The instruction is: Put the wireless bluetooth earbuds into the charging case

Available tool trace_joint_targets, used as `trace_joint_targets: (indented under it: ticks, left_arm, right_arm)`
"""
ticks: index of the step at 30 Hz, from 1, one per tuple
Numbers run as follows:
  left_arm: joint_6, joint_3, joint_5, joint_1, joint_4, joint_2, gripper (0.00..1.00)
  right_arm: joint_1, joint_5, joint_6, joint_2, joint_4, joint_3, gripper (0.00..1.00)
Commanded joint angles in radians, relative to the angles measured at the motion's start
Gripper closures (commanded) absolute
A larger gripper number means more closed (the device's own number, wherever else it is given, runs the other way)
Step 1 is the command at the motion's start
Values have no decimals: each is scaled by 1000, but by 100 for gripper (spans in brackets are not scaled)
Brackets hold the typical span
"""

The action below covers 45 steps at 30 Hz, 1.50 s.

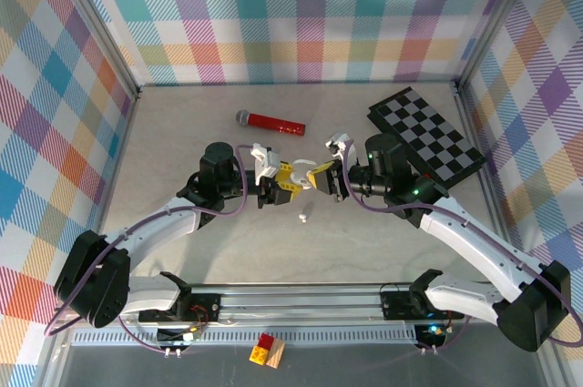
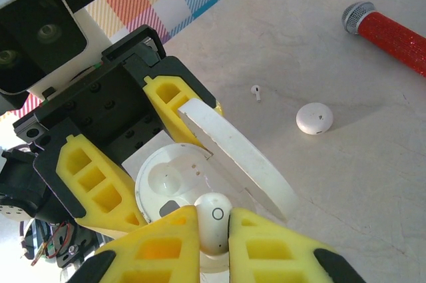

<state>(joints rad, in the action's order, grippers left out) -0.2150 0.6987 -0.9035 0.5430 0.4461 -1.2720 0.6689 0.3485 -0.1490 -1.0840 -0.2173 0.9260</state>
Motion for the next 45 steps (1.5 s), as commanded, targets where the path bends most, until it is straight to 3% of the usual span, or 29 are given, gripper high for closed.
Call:
trace_joint_targets:
  ticks: [1,16,23,29,34,39,45]
  left_arm:
    - [-20,32,-13,11,20,21,60]
    - [31,34,-6,10,78,5,60]
    - [36,32,12,9,69,0,61]
    - [42,41,38,7,54,2,62]
    - [198,-3,26,-37,270,-28,62]
    - [220,-19,47,-54,311,-17,62]
    - [248,-40,70,-85,338,13,62]
  right_arm:
    - [4,-3,-13,-3,30,1,87]
    - [5,-7,-23,-24,-5,8,86]
    - [4,-60,-58,40,20,0,63]
    - [5,-131,-107,134,70,-31,50]
    - [-2,-250,-195,217,114,-124,49]
    - [-9,-353,-302,269,128,-239,49]
    - [-9,-250,-415,182,184,-337,48]
